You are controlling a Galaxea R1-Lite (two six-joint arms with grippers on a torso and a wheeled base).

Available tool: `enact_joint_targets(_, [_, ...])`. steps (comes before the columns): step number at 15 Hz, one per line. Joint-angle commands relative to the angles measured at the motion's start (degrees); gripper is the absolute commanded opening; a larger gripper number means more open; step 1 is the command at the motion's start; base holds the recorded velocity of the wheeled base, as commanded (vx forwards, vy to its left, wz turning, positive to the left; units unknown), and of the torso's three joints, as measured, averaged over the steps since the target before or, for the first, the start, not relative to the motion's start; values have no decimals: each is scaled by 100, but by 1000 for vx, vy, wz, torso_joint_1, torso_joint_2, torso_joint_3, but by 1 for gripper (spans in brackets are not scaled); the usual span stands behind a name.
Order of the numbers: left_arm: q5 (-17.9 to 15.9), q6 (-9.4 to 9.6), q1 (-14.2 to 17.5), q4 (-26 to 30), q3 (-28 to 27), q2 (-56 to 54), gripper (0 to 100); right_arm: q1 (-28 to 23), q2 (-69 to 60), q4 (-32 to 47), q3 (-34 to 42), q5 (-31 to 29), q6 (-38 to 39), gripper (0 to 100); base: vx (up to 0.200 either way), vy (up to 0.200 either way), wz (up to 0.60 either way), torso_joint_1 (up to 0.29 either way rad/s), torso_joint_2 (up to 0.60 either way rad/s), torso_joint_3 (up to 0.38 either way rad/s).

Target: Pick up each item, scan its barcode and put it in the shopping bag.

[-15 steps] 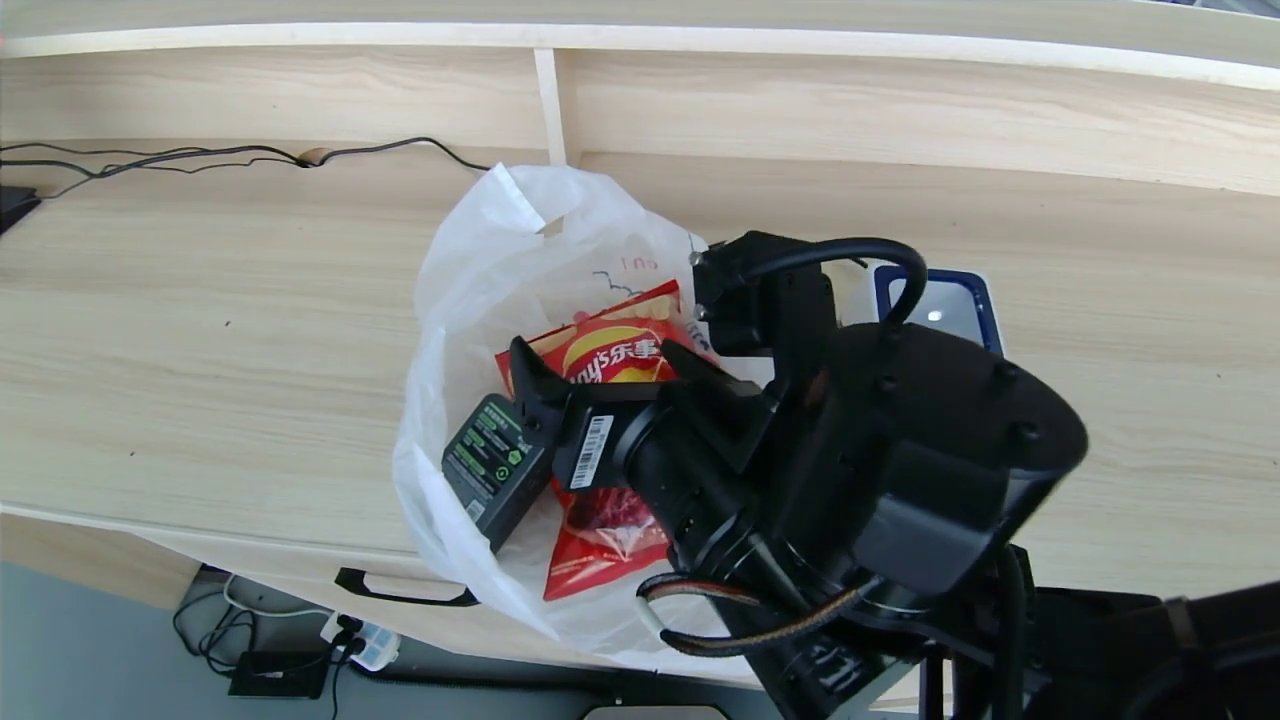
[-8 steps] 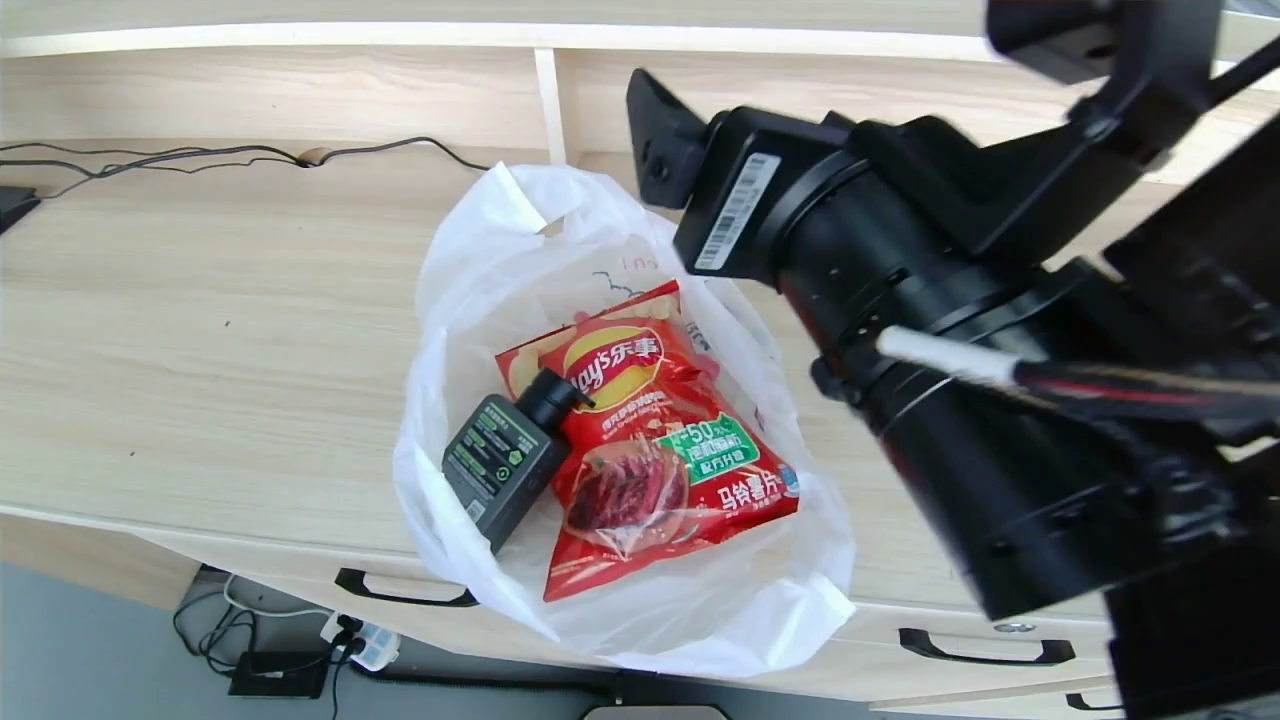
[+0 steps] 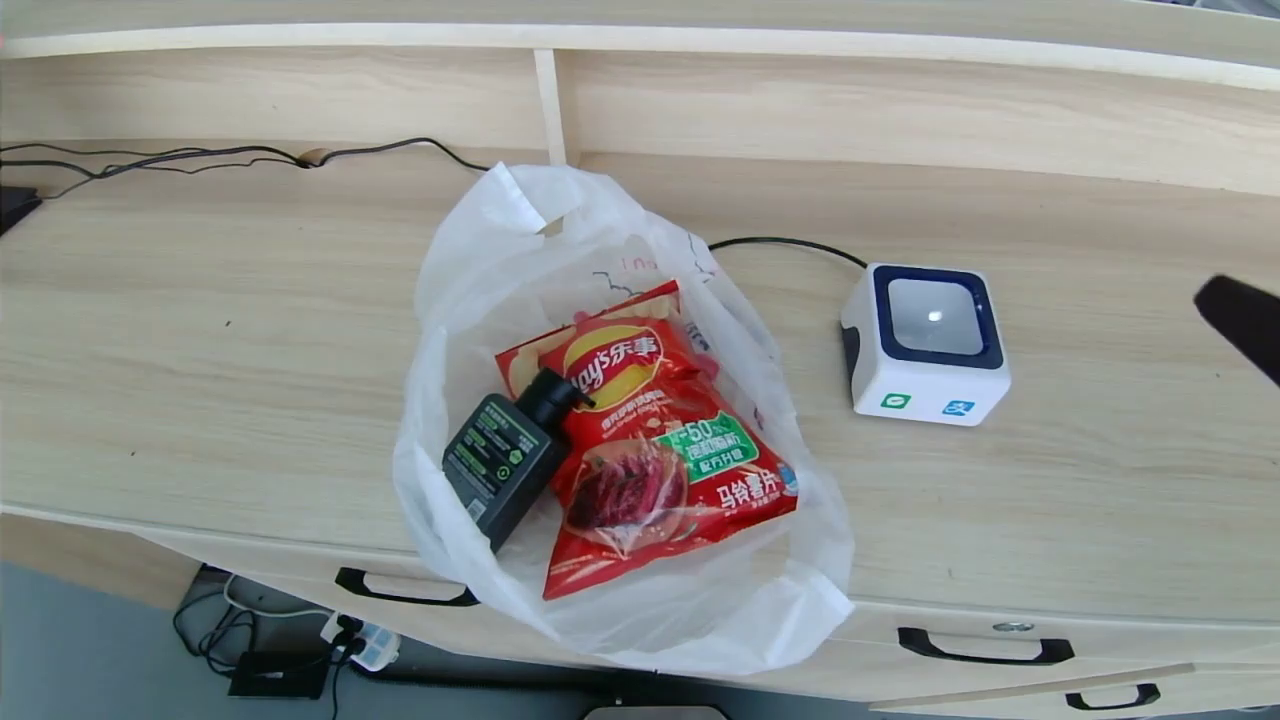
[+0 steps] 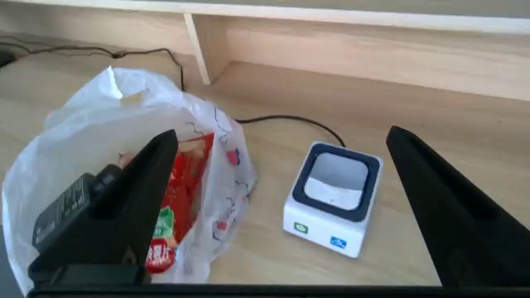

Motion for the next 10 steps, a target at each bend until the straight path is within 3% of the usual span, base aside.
enact_joint_targets(1, [1, 8, 1, -8, 0, 9, 100, 750, -2751, 1858, 1617, 46, 471, 100, 0, 0, 0, 0, 0, 0])
enact_joint_targets(4, [1, 61, 1, -8, 0, 0, 100, 891, -3560, 2922, 2302, 116, 1561, 100, 0, 0, 0, 0, 0, 0])
enact_joint_targets(7, [1, 34, 1, -16, 0, 9, 100, 838, -4448, 3537, 3076, 133, 1824, 100, 0, 0, 0, 0, 0, 0])
enact_joint_targets(10, [1, 34, 1, -8, 0, 0, 100, 601, -4729, 3906, 3014, 142, 1851, 100, 0, 0, 0, 0, 0, 0])
